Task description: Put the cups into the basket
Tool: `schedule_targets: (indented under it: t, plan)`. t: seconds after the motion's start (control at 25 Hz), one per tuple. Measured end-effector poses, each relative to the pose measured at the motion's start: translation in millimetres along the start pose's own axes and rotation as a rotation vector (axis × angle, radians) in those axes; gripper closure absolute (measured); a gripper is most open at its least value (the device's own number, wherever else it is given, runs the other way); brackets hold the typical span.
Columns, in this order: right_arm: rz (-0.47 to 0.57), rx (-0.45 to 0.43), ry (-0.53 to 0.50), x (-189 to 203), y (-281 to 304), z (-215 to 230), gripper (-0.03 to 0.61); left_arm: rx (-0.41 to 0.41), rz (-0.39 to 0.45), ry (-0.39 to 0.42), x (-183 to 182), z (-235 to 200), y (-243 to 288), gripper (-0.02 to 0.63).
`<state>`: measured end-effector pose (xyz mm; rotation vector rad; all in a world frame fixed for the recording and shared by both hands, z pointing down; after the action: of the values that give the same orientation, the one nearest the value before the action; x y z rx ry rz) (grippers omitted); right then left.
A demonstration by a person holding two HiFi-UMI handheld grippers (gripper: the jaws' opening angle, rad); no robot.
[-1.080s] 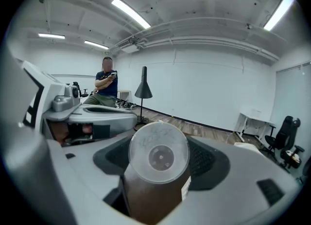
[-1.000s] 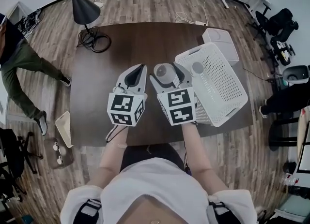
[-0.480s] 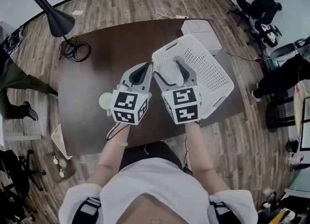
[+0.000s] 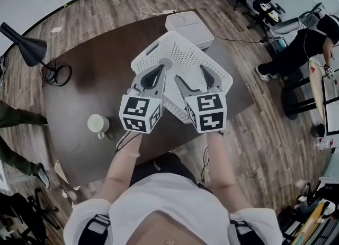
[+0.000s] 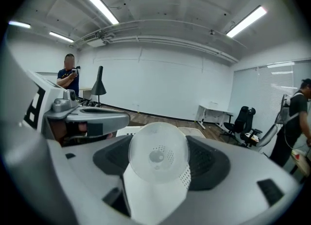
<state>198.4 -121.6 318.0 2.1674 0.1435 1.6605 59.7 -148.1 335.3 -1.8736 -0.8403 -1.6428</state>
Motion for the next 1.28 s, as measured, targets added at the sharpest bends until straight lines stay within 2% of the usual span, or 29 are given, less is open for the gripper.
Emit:
schedule_targets:
  t: [0.2,0.6,0.84,1.04,1.28]
  plan:
    - [-0.026,0.010,0.019,12,5,26,0.238,0.024,0.012,0.003,-3,10,32,0.603]
    - [-0.093,-0.059,0.029,32,49,47,0.238,-0.019,0.065,-0.024,-17,-3,69,0.603]
    - [-0.150,-0.099,0.029,44,90,42,0.238,-0.053,0.104,-0.088,-15,-31,74,0.603]
    - [-0.202,-0.130,0.029,56,113,38,0.238,-0.080,0.129,-0.093,-19,-47,82,0.603]
    - [-0.254,-0.143,0.025,70,134,35,0.238,-0.069,0.183,-0.105,-19,-59,89,0.603]
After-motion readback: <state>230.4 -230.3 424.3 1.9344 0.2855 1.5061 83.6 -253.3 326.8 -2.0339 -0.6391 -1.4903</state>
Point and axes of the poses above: the fingertips, and each gripper's own axes: y forward along the fingers, z to its right, x out of its underside, the point moved 7 cm from there along -y, backward along the fingers, and after that the axes turned 7 degrees about x, right-handed, at the moved point
